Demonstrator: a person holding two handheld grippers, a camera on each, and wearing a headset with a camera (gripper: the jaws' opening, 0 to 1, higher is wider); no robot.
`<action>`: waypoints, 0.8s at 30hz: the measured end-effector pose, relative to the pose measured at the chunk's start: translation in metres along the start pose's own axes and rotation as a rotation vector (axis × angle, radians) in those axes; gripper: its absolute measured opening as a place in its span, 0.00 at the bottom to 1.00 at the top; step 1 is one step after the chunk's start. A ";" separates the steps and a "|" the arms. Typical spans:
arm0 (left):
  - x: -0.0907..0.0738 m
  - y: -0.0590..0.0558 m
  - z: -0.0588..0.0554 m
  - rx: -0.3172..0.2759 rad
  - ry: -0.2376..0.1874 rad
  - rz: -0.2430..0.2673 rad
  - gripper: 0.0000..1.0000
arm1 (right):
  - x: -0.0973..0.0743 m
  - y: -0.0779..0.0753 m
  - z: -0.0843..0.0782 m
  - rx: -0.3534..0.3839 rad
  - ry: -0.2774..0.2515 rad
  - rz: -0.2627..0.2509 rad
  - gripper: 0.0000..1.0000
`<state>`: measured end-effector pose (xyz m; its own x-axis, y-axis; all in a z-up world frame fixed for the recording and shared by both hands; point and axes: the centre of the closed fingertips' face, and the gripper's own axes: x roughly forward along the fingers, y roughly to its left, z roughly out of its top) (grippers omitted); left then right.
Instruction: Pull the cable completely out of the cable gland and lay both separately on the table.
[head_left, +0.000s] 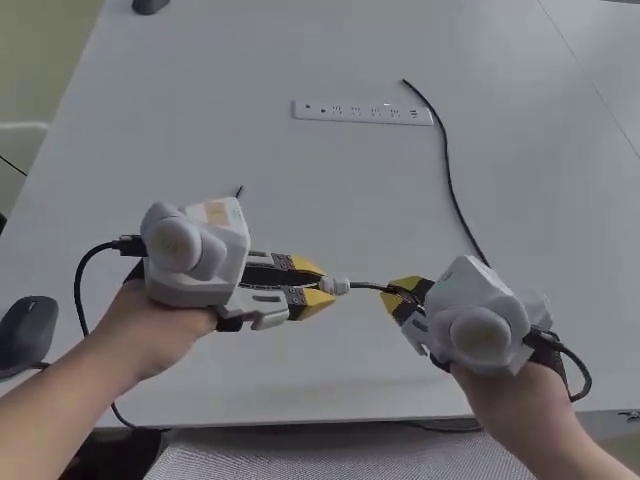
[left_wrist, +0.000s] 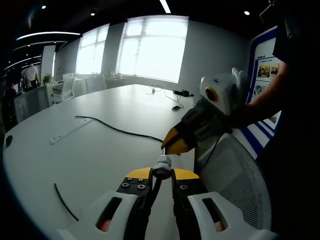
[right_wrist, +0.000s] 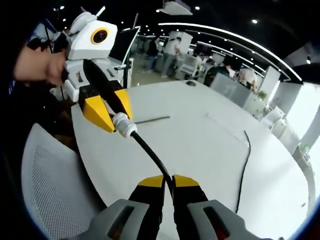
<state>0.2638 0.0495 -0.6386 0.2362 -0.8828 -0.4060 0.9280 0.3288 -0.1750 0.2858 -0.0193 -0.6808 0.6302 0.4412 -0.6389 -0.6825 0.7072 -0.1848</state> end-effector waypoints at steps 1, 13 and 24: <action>0.000 0.001 0.000 -0.002 0.000 0.000 0.15 | 0.001 -0.003 -0.004 0.027 0.003 -0.002 0.00; 0.004 0.000 0.001 -0.007 0.001 -0.009 0.15 | 0.012 -0.026 -0.049 0.321 0.089 -0.053 0.01; 0.003 0.003 -0.003 -0.012 0.011 -0.004 0.15 | 0.017 -0.020 -0.055 0.377 0.103 -0.040 0.01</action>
<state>0.2668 0.0486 -0.6433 0.2289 -0.8805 -0.4151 0.9254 0.3291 -0.1878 0.2892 -0.0566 -0.7291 0.5996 0.3652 -0.7121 -0.4622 0.8844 0.0643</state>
